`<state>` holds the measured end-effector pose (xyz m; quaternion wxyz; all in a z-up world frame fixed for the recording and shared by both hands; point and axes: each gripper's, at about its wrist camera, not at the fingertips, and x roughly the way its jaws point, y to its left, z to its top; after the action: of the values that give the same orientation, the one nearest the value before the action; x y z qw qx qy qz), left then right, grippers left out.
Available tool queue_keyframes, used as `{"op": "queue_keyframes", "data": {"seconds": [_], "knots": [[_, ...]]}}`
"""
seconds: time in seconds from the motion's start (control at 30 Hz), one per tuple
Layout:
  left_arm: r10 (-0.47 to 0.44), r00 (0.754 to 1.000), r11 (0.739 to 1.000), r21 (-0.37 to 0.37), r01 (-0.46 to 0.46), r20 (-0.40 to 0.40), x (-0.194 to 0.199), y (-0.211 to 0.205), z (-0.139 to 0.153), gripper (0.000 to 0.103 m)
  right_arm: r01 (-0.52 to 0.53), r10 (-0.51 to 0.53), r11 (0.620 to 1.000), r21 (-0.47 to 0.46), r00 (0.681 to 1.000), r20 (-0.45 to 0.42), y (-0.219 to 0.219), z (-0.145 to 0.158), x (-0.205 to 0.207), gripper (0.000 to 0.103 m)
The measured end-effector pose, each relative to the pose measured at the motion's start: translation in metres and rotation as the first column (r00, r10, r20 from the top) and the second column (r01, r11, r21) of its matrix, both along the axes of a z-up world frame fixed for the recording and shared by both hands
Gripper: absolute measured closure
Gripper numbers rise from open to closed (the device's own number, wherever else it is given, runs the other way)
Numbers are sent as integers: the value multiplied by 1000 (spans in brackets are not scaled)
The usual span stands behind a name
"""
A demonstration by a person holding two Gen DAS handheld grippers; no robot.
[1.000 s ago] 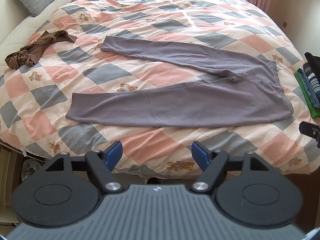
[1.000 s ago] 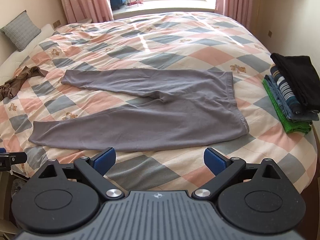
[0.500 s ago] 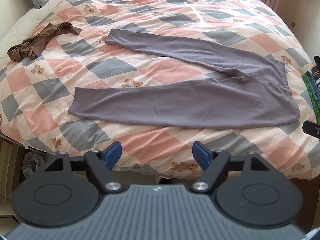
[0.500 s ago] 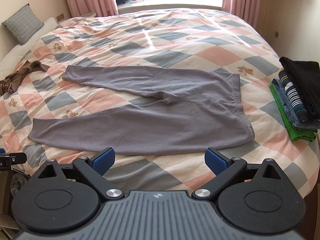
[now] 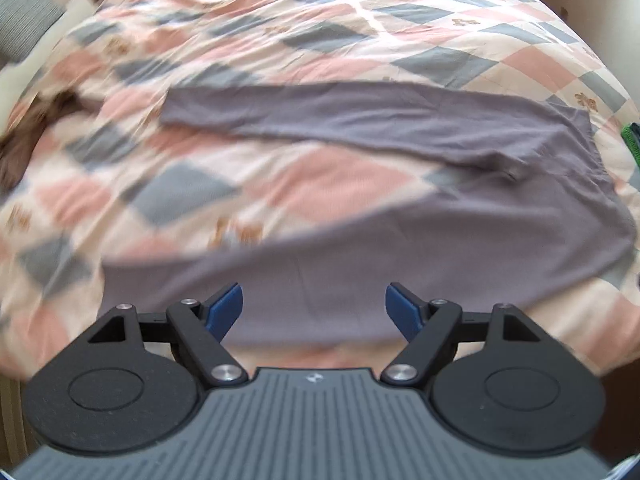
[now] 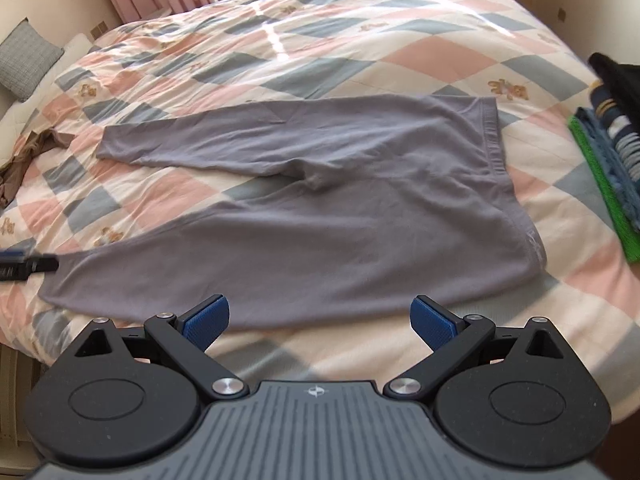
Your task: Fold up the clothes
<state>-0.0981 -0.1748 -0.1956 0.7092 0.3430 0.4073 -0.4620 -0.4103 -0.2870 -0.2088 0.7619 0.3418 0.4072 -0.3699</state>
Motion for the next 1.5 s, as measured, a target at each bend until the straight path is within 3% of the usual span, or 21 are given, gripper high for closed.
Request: {"op": "queue_keyframes", "data": {"seconds": [0.1,0.17,0.27,0.33,0.4,0.43,0.47,0.67,0.83,0.9,0.93,0.97,1.0,1.03,1.1,1.13,1.2,1.27,1.37,1.47,1.5], "knots": [[-136,991,991,-11,136,6,30,-55,-27,27,-13,13,1000,13,1000,3,-46,-26,5,6],[-235,971,972,-15,236,41,52,-93,-43,27,-25,25,1000,10,1000,16,-86,-39,14,8],[-368,925,928,-19,371,96,89,-155,-65,27,-66,66,998,-12,997,26,-147,-57,33,9],[-450,889,890,-45,455,83,115,-193,-78,28,-117,118,992,-40,993,26,-187,-67,51,15],[-526,849,848,-47,528,62,138,-230,-94,37,-182,183,981,-60,983,21,-223,-77,69,20],[-551,833,832,-38,553,55,148,-243,-102,44,-214,215,974,-69,976,16,-239,-82,77,21],[-576,816,816,-29,577,48,158,-257,-110,45,-245,247,966,-77,969,7,-253,-87,85,24],[-684,729,729,38,684,7,215,-311,-151,44,-405,403,910,-90,914,-47,-318,-113,115,32],[-707,706,699,103,707,-45,249,-327,-179,45,-528,522,848,-50,847,-97,-346,-129,134,32],[-706,706,695,131,707,-57,257,-329,-190,52,-569,565,822,3,817,-117,-351,-138,139,33],[-706,705,693,144,707,-63,259,-329,-195,67,-585,584,810,33,802,-126,-354,-142,140,36],[-710,701,687,149,711,-71,261,-328,-199,85,-596,597,801,57,791,-134,-355,-146,141,48],[-717,694,679,154,718,-73,260,-327,-203,92,-597,600,799,70,787,-145,-356,-149,141,79],[-727,684,669,162,725,-57,256,-325,-204,100,-598,603,797,82,782,-155,-356,-151,141,98],[-747,665,657,180,732,19,245,-316,-202,101,-593,594,803,60,787,-168,-351,-148,138,101],[-748,660,659,184,729,63,241,-310,-198,101,-592,584,806,19,790,-187,-343,-141,136,101],[-717,678,697,161,699,162,233,-290,-182,101,-587,561,807,-67,797,-226,-325,-126,131,101],[-643,726,761,98,641,246,227,-262,-155,101,-576,524,795,-191,810,-262,-294,-101,120,101],[-479,808,857,-15,515,343,211,-200,-106,101,-554,464,744,-374,831,-309,-229,-65,96,101],[-374,861,906,-64,419,345,177,-127,-83,101,-534,414,680,-502,845,-339,-153,-39,65,101],[-344,875,918,-74,389,340,164,-102,-78,101,-527,405,675,-517,850,-338,-128,-37,54,101]]}}
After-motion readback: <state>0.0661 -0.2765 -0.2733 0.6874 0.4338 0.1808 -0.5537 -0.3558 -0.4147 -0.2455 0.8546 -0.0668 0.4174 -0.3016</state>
